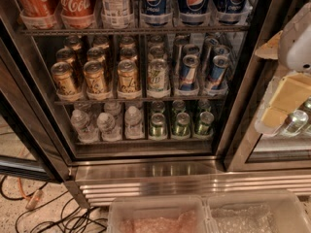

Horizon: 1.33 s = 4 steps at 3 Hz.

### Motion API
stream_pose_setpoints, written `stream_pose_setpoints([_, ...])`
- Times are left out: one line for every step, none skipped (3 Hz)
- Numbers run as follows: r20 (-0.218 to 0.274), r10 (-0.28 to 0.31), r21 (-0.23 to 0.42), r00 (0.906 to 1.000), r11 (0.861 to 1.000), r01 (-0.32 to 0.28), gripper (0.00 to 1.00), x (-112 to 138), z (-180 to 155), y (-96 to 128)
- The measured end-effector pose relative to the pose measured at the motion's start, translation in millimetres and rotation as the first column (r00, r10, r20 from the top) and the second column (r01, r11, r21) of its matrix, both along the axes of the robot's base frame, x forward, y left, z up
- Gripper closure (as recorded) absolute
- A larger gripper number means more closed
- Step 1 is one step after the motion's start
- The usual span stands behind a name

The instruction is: Pick pepsi can from top shelf of fridge

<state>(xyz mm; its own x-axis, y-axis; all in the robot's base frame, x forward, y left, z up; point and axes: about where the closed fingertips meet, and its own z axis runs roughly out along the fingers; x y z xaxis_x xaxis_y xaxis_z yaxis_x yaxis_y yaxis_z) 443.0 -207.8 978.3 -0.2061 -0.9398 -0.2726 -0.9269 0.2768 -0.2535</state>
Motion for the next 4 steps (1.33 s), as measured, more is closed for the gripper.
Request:
stream_pose_setpoints([0.052,0.004,0.108,0.9986,0.994,-0.01,0.0,9.6,4.1,29.2])
stream_pose_setpoints([0.125,0.041,0.181,0.9914,0.981,-0.063,0.0,21.0,15.6,71.3])
stream_pose_setpoints([0.175,0.055,0.241,0.983,0.966,-0.097,0.0,32.4,21.6,106.2])
stream_pose_setpoints([0.218,0.025,0.318,0.9756,0.943,-0.095,0.0,43.3,22.4,128.4])
